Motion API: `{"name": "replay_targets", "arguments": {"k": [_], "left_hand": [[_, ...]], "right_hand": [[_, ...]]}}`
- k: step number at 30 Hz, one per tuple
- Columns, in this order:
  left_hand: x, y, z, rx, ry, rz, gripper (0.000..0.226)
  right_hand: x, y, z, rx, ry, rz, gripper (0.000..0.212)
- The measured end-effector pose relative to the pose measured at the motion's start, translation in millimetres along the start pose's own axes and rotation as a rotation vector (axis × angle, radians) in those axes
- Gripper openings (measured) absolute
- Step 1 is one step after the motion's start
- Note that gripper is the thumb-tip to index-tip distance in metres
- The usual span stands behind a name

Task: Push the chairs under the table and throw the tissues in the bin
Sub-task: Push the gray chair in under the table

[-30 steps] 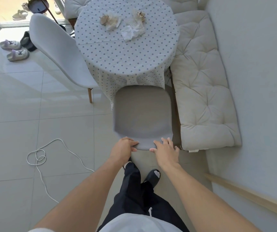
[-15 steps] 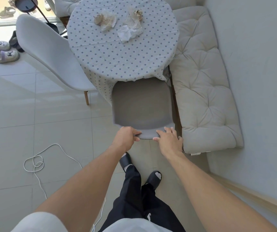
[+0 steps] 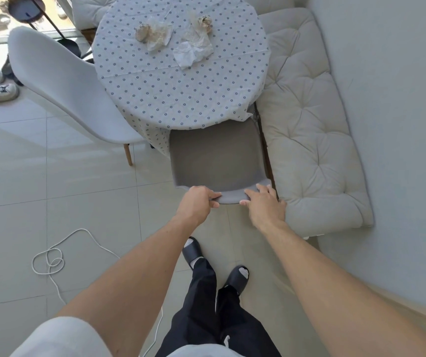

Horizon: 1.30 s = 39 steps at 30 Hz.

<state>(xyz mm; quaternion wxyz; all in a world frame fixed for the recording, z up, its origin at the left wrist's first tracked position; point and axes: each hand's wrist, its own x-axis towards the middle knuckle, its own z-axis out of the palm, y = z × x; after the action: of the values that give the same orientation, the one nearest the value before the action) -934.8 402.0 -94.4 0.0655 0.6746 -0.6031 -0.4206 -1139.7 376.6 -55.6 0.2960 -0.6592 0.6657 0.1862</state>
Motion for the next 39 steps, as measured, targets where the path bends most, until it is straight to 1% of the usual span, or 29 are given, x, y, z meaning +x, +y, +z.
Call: {"name": "replay_targets", "arguments": {"k": [6, 11, 14, 19, 25, 31, 33, 36, 39], "left_hand": [[17, 3, -9, 0.026, 0.045, 0.003, 0.034], [31, 4, -18, 0.050, 0.091, 0.012, 0.036], [40, 5, -27, 0.057, 0.102, 0.007, 0.034], [56, 6, -41, 0.052, 0.140, -0.030, 0.032], [68, 7, -49, 0.018, 0.135, -0.088, 0.032], [55, 11, -49, 0.021, 0.117, -0.097, 0.030], [46, 15, -55, 0.055, 0.103, -0.081, 0.034], [27, 19, -70, 0.096, 0.105, -0.069, 0.032], [3, 23, -91, 0.111, 0.113, -0.107, 0.041]], "right_hand": [[17, -3, -13, -0.010, 0.017, -0.005, 0.042], [30, -10, -19, 0.020, 0.058, -0.007, 0.041], [39, -17, -22, 0.037, 0.079, -0.008, 0.040], [54, -29, -31, 0.047, 0.117, -0.001, 0.040], [66, -29, -38, 0.048, 0.135, -0.004, 0.039], [60, -28, -30, 0.050, 0.145, -0.003, 0.042], [54, -27, -30, 0.061, 0.152, -0.013, 0.045], [39, -23, -39, 0.064, 0.166, -0.034, 0.052], [17, -18, -55, 0.068, 0.192, -0.055, 0.056]]}}
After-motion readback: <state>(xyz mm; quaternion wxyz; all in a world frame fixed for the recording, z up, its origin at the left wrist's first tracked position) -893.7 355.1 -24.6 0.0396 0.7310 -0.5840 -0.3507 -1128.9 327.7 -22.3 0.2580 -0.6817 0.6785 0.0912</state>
